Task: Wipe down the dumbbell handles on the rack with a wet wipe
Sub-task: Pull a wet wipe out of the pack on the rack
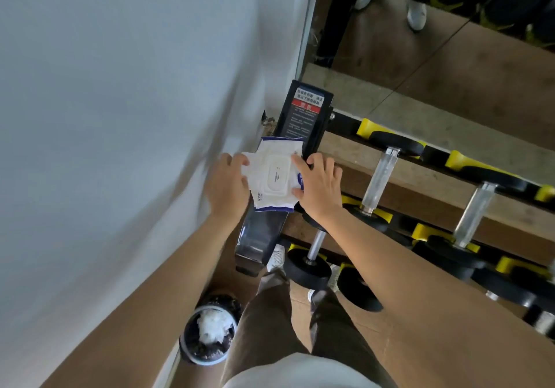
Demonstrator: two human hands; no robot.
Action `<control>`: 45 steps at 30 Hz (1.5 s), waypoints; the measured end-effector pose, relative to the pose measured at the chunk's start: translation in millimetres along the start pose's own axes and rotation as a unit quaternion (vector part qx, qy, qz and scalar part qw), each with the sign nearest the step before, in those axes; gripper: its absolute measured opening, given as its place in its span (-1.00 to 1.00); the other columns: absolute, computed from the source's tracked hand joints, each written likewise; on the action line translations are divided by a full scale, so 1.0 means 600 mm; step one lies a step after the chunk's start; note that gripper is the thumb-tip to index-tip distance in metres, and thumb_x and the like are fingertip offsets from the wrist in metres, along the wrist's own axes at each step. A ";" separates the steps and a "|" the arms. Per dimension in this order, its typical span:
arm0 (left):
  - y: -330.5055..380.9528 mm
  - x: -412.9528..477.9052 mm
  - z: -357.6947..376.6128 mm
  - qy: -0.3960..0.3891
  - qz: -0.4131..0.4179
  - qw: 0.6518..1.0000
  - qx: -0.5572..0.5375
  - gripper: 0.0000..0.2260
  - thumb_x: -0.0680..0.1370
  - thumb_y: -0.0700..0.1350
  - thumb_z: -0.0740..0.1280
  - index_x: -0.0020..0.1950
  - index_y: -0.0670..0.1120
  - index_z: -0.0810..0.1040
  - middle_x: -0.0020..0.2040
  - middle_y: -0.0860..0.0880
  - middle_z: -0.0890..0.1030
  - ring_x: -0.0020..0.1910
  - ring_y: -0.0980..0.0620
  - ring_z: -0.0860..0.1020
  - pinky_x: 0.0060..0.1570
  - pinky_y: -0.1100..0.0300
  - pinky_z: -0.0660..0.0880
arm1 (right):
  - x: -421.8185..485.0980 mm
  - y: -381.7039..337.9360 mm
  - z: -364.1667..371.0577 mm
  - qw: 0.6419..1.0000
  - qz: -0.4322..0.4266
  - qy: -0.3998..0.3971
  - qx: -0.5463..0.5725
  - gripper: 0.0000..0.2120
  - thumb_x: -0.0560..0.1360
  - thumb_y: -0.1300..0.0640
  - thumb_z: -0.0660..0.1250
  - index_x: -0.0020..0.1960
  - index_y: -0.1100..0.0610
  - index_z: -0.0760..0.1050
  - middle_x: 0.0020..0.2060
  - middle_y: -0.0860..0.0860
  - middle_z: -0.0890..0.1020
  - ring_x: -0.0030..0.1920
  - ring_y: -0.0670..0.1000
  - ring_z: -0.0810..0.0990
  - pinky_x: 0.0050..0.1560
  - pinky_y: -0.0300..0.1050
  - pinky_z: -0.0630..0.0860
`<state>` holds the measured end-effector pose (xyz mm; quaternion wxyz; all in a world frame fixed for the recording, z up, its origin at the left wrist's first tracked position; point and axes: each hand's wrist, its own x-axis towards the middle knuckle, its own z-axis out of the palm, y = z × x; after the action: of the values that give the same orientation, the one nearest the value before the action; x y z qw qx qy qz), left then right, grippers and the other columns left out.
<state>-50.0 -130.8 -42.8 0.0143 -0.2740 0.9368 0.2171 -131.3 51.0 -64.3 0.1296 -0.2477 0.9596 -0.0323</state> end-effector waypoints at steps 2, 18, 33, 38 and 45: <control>0.017 0.002 0.014 -0.048 0.126 0.990 0.029 -0.63 0.44 -0.30 0.45 0.21 -0.04 0.56 0.14 -0.08 0.56 0.09 -0.13 0.54 -0.10 0.07 0.43 | -0.001 0.001 0.001 1.000 -0.003 -0.002 -0.003 -0.30 0.42 -0.04 0.49 0.45 -0.09 0.23 0.20 0.09 0.40 0.17 0.15 0.39 0.16 0.12 0.44; 0.027 -0.008 0.071 -0.080 0.118 0.987 -0.073 -0.93 0.50 -0.16 0.47 -0.04 -0.07 0.65 0.05 -0.07 0.58 0.11 -0.14 0.51 0.09 0.08 0.46 | -0.014 0.004 -0.017 0.998 -0.024 -0.050 -0.012 -0.27 0.46 0.00 0.46 0.51 -0.06 0.18 0.18 0.07 0.43 0.18 0.14 0.38 0.18 0.10 0.42; -0.002 -0.066 0.075 -0.028 0.174 0.982 -0.071 -0.92 0.39 -0.17 0.59 -0.22 -0.12 0.72 0.04 -0.12 0.66 0.07 -0.18 0.58 0.15 0.09 0.47 | 0.024 -0.030 -0.017 0.977 -0.171 -0.059 0.112 -0.83 0.55 0.09 0.38 0.12 0.10 0.55 0.03 0.03 0.59 0.06 0.02 0.57 0.05 -0.08 0.60; -0.001 -0.077 0.086 -0.010 0.141 0.985 -0.102 -0.88 0.33 -0.25 0.62 -0.23 -0.13 0.72 0.02 -0.13 0.65 0.06 -0.22 0.58 0.05 -0.07 0.59 | 0.052 -0.051 -0.023 0.976 -0.197 -0.096 0.007 -0.84 0.60 0.09 0.27 0.10 0.11 0.55 0.02 0.04 0.58 0.05 0.07 0.60 0.00 -0.05 0.59; -0.001 -0.083 0.083 -0.009 0.119 0.984 -0.134 -0.89 0.34 -0.25 0.62 -0.20 -0.14 0.73 0.05 -0.13 0.65 0.10 -0.19 0.59 0.11 0.06 0.52 | 0.077 -0.060 -0.039 0.928 -0.323 -0.148 -0.115 -0.78 0.66 0.12 0.17 0.24 0.14 0.48 0.15 0.06 0.59 0.05 0.08 0.64 -0.01 -0.05 0.54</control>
<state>-11.9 -85.3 -81.2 -0.0394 -0.1581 0.9251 0.3431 -159.8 -2.8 -48.2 0.2235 -0.5591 0.7948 0.0756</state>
